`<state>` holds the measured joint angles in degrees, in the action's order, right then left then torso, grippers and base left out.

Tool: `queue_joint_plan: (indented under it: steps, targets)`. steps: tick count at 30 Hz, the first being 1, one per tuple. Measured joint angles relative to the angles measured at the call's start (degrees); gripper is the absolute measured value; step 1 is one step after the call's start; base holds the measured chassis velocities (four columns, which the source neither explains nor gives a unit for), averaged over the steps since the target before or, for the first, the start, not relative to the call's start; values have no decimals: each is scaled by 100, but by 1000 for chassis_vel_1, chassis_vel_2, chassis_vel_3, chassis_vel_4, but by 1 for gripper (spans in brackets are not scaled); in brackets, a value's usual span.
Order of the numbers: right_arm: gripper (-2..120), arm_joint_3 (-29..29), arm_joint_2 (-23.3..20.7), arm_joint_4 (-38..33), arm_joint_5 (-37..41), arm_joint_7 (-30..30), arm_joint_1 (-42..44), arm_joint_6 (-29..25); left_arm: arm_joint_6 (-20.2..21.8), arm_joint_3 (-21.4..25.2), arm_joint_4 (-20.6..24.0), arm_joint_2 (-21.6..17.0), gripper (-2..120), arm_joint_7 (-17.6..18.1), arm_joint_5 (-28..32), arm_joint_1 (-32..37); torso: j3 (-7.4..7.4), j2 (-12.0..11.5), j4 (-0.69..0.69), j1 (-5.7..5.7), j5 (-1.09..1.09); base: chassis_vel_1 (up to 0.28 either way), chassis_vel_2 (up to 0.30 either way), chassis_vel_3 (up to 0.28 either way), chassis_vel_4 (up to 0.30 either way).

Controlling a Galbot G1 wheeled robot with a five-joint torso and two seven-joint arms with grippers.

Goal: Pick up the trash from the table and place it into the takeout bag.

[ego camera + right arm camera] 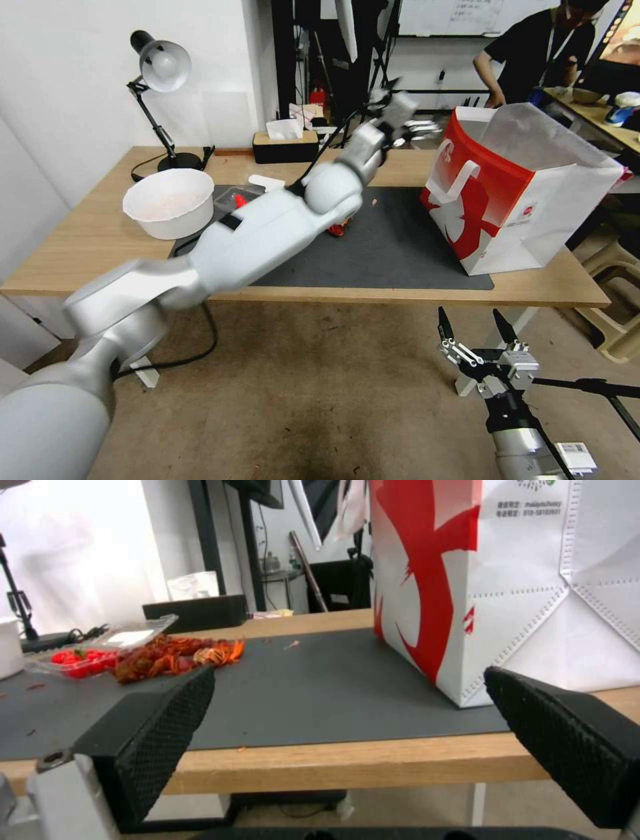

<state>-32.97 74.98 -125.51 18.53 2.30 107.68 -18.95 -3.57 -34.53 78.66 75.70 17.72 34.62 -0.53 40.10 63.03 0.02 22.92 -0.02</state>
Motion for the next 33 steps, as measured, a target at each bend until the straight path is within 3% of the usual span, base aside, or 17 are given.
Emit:
queue_joint_plan:
  steps: [2,3,6,7,9,11,14,15,21,23,26,29,30,33]
  targets:
    - [100,23,-9,-6,-26,1,-2,6,213,157,635,-405,100,658,-102,450,0,0,-2,0,1,0,0,0,0]
    - [100,23,-9,-6,-26,1,-2,6,213,157,635,-405,100,658,-102,450,0,0,-2,0,1,0,0,0,0]
    - [100,65,-7,-13,-82,1,3,7,380,490,1207,-772,100,1264,-287,987,0,0,-3,0,1,0,0,0,0]
    - [100,65,-7,-13,-82,1,3,7,380,490,1207,-772,100,1264,-287,987,0,0,-3,0,1,0,0,0,0]
    - [100,85,-10,-31,-112,3,11,7,804,866,1753,-1145,100,1594,-389,1591,0,0,-3,0,1,0,0,0,0]
    - [100,87,-11,-31,-113,3,12,7,820,921,1824,-1205,100,1609,-408,1698,0,-1,-3,0,1,0,0,0,0]
    - [100,94,-64,-24,-115,2,14,7,852,1533,2417,-1715,100,1611,-627,2726,0,0,-1,-1,-1,0,0,0,0]
    - [100,94,-64,-24,-115,2,14,7,852,1533,2417,-1715,100,1611,-627,2726,0,0,-1,-1,-1,0,0,0,0]
    - [100,104,-122,-15,-112,-1,8,5,894,2640,3031,-2112,100,1521,-1074,4049,0,0,-3,0,3,0,0,0,0]
    - [100,109,-126,-14,-112,-3,8,3,895,2788,3143,-2139,100,1513,-1138,4285,0,0,-3,0,2,0,0,0,0]
    - [100,125,-137,-25,-112,-19,42,-35,831,3367,3584,-2216,100,1408,-1417,5318,0,0,-1,-1,2,0,0,0,0]
    - [100,128,-142,-43,-113,-25,54,-52,748,3552,3729,-2227,100,1374,-1562,5711,-1,0,-1,-1,1,0,0,0,0]
    - [100,143,-155,-49,-113,-30,42,-55,569,3786,3827,-2185,100,1367,-1832,6239,-1,0,-2,-1,2,0,0,0,0]
    - [100,157,-169,-37,-113,-32,5,-47,334,4017,3903,-2062,100,1318,-2015,6773,0,0,-1,-1,1,0,0,0,0]
